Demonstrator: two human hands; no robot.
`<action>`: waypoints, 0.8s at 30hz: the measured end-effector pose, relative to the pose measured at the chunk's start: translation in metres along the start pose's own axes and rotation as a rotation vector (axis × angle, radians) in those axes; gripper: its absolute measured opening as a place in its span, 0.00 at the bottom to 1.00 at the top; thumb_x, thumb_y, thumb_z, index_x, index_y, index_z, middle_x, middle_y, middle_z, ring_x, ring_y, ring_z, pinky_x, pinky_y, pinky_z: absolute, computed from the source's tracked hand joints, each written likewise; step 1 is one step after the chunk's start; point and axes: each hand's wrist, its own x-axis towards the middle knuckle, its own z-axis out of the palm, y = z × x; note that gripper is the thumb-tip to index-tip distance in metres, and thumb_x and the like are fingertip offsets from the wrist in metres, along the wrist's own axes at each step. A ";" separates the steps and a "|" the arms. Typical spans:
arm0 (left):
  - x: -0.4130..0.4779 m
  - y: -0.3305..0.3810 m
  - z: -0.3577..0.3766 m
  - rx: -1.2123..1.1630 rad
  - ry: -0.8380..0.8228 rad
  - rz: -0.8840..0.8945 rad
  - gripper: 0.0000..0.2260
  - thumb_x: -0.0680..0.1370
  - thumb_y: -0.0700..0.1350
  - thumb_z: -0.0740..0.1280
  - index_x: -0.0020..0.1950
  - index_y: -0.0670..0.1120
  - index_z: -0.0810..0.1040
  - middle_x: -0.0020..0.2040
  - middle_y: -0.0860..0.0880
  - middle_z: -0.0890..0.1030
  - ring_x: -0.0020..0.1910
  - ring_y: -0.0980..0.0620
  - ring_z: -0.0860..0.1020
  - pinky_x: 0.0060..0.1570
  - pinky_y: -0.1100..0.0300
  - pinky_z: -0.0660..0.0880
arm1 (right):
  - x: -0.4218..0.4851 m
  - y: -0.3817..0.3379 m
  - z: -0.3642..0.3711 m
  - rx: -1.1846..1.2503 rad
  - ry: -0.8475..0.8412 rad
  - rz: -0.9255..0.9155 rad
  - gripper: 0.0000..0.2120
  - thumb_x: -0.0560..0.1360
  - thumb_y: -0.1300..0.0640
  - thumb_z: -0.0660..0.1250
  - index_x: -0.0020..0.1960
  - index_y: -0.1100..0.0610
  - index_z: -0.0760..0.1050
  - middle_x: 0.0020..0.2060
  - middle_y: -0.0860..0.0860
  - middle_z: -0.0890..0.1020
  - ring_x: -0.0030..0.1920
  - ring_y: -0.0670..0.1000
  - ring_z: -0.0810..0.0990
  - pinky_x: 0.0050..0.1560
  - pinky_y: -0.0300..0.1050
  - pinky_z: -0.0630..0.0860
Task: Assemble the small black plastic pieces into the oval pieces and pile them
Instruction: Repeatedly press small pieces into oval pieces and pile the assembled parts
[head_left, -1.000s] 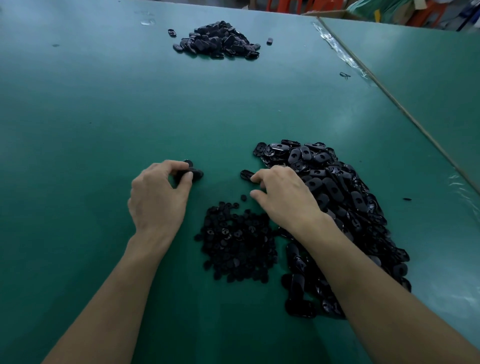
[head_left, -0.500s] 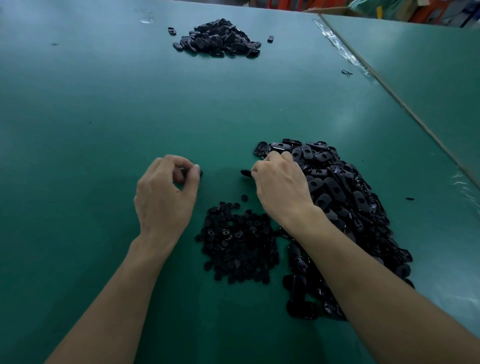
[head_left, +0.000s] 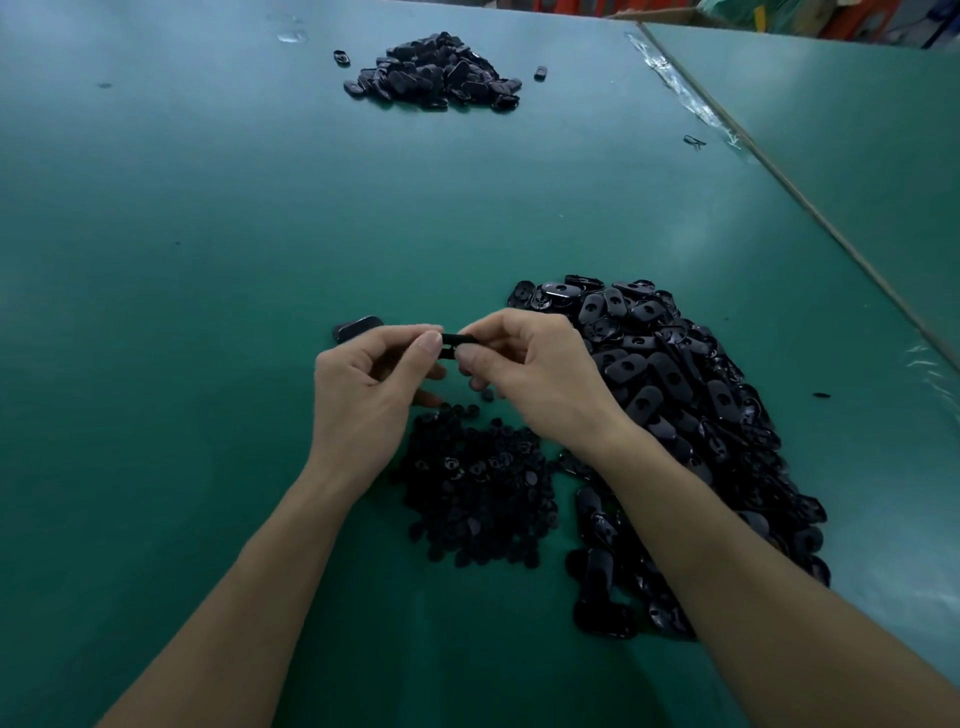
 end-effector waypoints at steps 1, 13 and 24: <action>0.000 0.000 0.000 -0.020 0.001 -0.011 0.04 0.79 0.42 0.72 0.48 0.51 0.85 0.42 0.51 0.86 0.40 0.53 0.85 0.34 0.61 0.81 | -0.001 0.000 0.001 0.023 0.000 0.008 0.02 0.78 0.59 0.71 0.48 0.53 0.81 0.37 0.48 0.85 0.37 0.46 0.85 0.41 0.38 0.78; -0.001 0.002 0.003 -0.159 -0.073 -0.136 0.10 0.71 0.46 0.76 0.50 0.46 0.84 0.45 0.48 0.87 0.43 0.52 0.85 0.45 0.62 0.81 | -0.008 -0.001 0.006 0.331 -0.032 0.112 0.03 0.81 0.65 0.65 0.50 0.59 0.74 0.40 0.57 0.86 0.39 0.55 0.86 0.38 0.43 0.80; 0.003 -0.001 0.003 -0.142 0.065 -0.040 0.10 0.80 0.37 0.68 0.54 0.50 0.84 0.47 0.51 0.86 0.45 0.50 0.86 0.44 0.60 0.82 | -0.011 0.000 -0.006 -0.478 -0.119 0.057 0.09 0.78 0.53 0.70 0.57 0.52 0.83 0.44 0.48 0.85 0.46 0.47 0.83 0.52 0.46 0.81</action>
